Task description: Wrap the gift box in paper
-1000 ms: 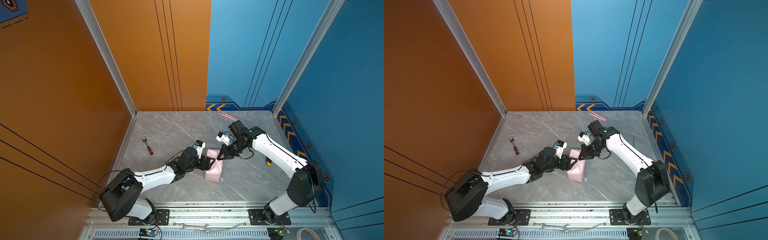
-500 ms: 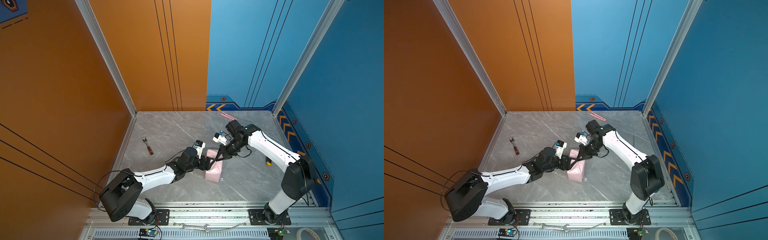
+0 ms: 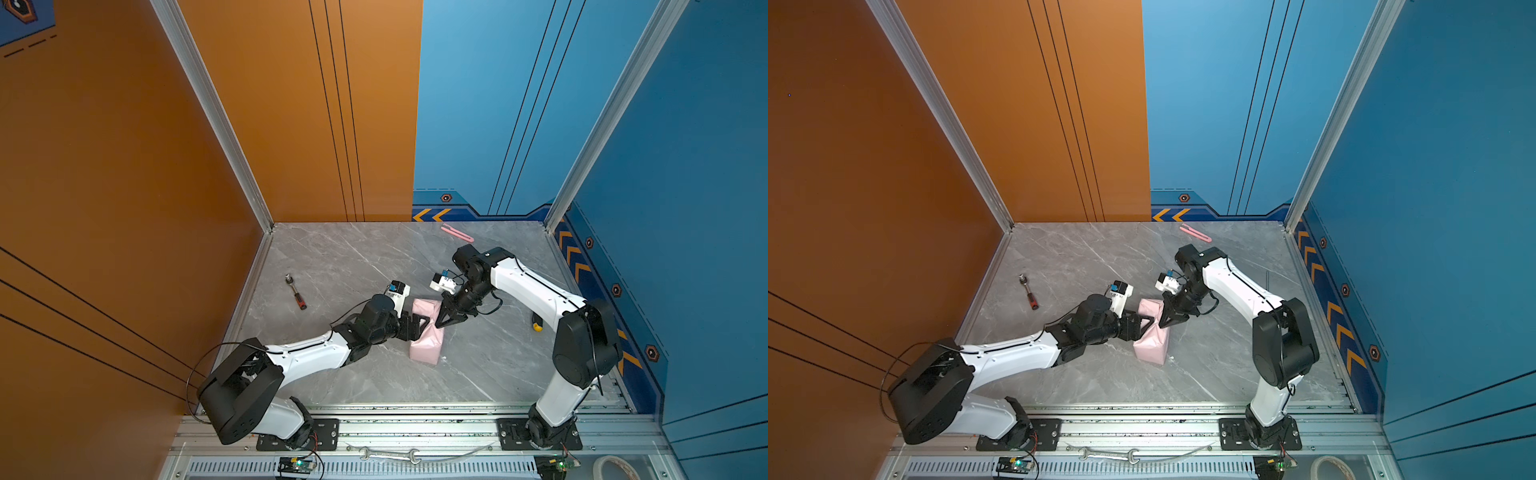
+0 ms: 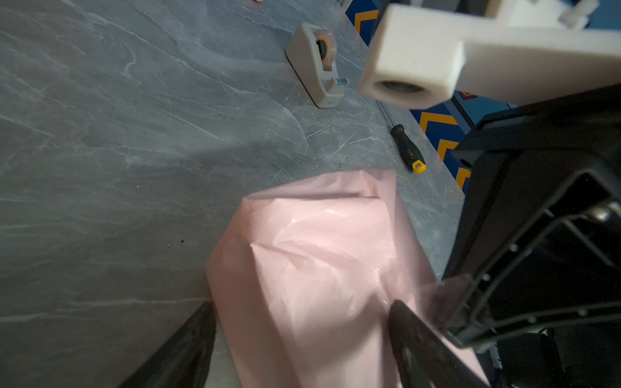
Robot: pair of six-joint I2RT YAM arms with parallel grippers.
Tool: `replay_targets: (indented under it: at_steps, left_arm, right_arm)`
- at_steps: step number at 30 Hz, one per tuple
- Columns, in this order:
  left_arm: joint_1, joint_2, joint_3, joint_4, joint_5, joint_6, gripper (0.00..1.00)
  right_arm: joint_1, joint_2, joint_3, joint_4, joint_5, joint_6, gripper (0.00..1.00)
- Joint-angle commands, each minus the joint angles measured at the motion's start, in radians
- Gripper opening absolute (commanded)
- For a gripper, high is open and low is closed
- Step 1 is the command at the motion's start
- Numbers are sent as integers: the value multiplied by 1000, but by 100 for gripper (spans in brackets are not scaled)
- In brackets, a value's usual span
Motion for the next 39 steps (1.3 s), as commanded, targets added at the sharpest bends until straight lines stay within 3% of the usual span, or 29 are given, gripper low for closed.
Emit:
replay_targets:
  at_steps: [1, 8, 14, 25, 29, 39]
  left_arm:
    - [-3, 25, -31, -176, -82, 39, 81]
    - [-2, 15, -30, -171, -81, 42, 81]
    - [-2, 19, -28, -171, -84, 44, 81]
    - [0, 22, -19, -165, -72, 53, 81]
    - [1, 20, -16, -163, -74, 58, 81]
    - [4, 18, -14, -163, -72, 62, 81]
  right_arm:
    - [-12, 29, 27, -52, 63, 17, 0]
    - [-15, 46, 41, -53, 85, 41, 8]
    - [-15, 37, 67, -52, 73, 52, 5]
    - [-5, 61, 93, -48, 86, 74, 23]
    - [-1, 64, 106, -53, 132, 103, 29]
    - [45, 82, 151, -100, 280, 152, 31]
